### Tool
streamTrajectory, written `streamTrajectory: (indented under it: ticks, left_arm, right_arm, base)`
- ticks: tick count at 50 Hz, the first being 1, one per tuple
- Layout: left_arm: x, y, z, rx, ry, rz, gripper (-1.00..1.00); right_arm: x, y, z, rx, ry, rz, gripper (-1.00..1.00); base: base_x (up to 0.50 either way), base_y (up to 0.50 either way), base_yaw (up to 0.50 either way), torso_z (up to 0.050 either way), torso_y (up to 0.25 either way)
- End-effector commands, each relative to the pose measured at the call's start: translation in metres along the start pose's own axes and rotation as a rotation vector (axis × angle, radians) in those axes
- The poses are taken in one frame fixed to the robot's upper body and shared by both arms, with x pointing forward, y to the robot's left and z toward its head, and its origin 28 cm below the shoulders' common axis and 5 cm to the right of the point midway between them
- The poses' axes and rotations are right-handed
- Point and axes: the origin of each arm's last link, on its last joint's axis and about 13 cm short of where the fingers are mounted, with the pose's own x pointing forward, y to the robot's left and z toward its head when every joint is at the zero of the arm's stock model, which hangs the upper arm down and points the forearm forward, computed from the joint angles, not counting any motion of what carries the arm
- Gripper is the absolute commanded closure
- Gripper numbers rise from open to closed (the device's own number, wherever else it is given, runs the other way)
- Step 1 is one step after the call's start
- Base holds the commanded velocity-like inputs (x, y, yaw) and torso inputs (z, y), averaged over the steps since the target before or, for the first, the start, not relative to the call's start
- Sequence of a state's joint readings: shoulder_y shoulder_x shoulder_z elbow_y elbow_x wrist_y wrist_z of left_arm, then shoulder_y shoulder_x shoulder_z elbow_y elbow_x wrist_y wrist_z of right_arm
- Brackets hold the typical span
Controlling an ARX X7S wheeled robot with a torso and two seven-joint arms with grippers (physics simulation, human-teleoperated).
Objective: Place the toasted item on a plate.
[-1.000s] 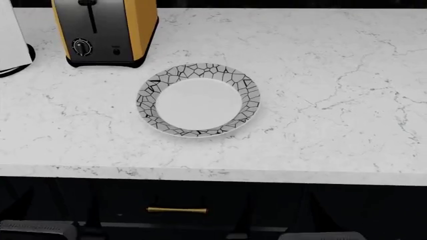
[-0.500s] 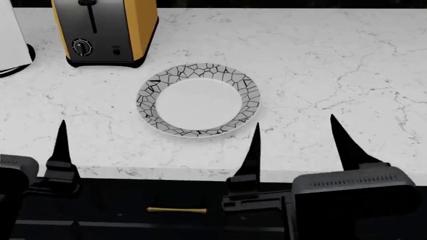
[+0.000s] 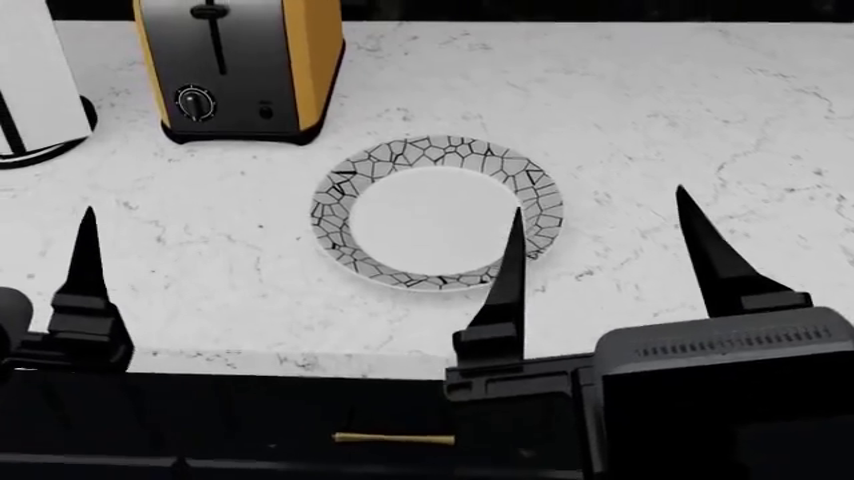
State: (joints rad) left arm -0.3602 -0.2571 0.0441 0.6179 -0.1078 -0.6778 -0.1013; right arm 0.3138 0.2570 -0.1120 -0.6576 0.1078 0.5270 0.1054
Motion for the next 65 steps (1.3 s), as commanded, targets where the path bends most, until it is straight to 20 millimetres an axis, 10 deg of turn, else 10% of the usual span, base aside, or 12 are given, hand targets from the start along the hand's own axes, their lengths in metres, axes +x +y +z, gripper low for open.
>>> streamTrajectory:
  ticks: [1, 65]
  left_arm:
    - [0.0, 0.003, 0.006, 0.0, -0.012, 0.003, -1.0]
    - [0.013, 0.01, 0.05, -0.085, -0.054, -0.033, -1.0]
  right_arm:
    - [0.002, -0.001, 0.005, 0.005, -0.014, 0.001, -1.0]
    - [0.017, -0.012, 0.036, 0.002, -0.059, 0.006, -1.0]
  base:
    - [0.11, 0.04, 0.0, 0.0, 0.0]
    - [0.15, 0.0, 0.0, 0.0, 0.0]
